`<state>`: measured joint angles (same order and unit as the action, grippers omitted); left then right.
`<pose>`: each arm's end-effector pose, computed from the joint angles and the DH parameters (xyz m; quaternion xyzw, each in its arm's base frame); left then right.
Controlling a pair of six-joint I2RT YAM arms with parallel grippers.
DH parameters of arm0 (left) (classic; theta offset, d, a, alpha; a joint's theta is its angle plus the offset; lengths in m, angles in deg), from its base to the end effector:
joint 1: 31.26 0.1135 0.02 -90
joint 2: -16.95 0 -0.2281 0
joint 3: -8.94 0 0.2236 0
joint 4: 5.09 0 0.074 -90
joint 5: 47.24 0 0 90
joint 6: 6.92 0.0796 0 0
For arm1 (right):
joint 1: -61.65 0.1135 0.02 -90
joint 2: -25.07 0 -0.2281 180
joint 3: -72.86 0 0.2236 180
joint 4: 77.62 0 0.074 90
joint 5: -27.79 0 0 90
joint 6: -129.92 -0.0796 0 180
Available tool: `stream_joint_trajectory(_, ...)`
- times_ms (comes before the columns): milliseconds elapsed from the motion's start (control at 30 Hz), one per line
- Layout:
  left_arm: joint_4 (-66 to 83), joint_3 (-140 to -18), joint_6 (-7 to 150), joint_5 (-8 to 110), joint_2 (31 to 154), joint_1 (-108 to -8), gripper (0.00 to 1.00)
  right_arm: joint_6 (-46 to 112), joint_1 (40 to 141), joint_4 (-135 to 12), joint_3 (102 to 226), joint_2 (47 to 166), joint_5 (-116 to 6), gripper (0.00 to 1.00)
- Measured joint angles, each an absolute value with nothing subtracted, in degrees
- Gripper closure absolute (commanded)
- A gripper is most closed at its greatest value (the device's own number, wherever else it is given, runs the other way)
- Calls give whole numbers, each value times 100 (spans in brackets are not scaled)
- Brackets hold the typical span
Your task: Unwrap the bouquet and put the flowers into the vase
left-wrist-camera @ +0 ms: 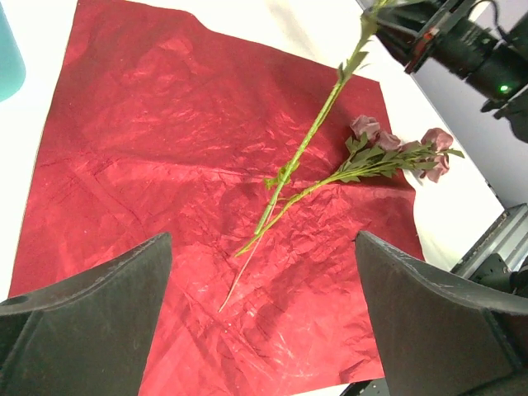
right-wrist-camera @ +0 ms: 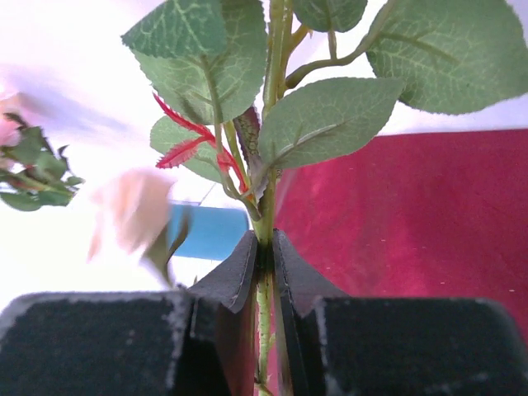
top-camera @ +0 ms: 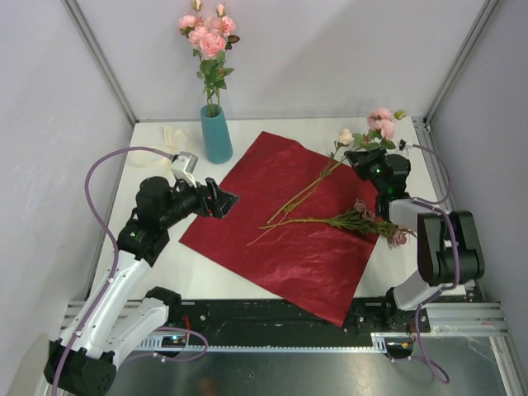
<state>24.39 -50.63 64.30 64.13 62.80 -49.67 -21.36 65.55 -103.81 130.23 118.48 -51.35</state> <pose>0.2004 -0.0973 0.2900 0.1094 0.7839 -0.3292 0.5149 0.3624 0.0397 0.1836 0.3123 0.6975 0.4062 0.5010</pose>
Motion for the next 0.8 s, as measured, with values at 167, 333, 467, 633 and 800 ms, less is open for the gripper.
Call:
stream_joint_trajectory(167, 2479, -5155, 6449, 6413, 6284, -4967, 5, -1657, 6586, -9664, 13069, 10930, -5229, 98)
stream_joint_trajectory(333, 2477, -5310, 6445, 6434, 6343, -4967, 6, -1137, 6695, -9122, 13119, 10322, -5400, 100)
stream_joint_trajectory(467, 2477, -5328, 6408, 6544, 6461, -4967, 6, -949, 6741, -9013, 13124, 10163, -5363, 100)
stream_joint_trajectory(633, 2501, -5437, 6366, 6642, 6651, -4970, 7, -833, 6741, -8921, 13244, 10154, -5201, 99)
stream_joint_trajectory(800, 2501, -5758, 6314, 6760, 6826, -4972, 7, -671, 6724, -8906, 13648, 10158, -4718, 100)
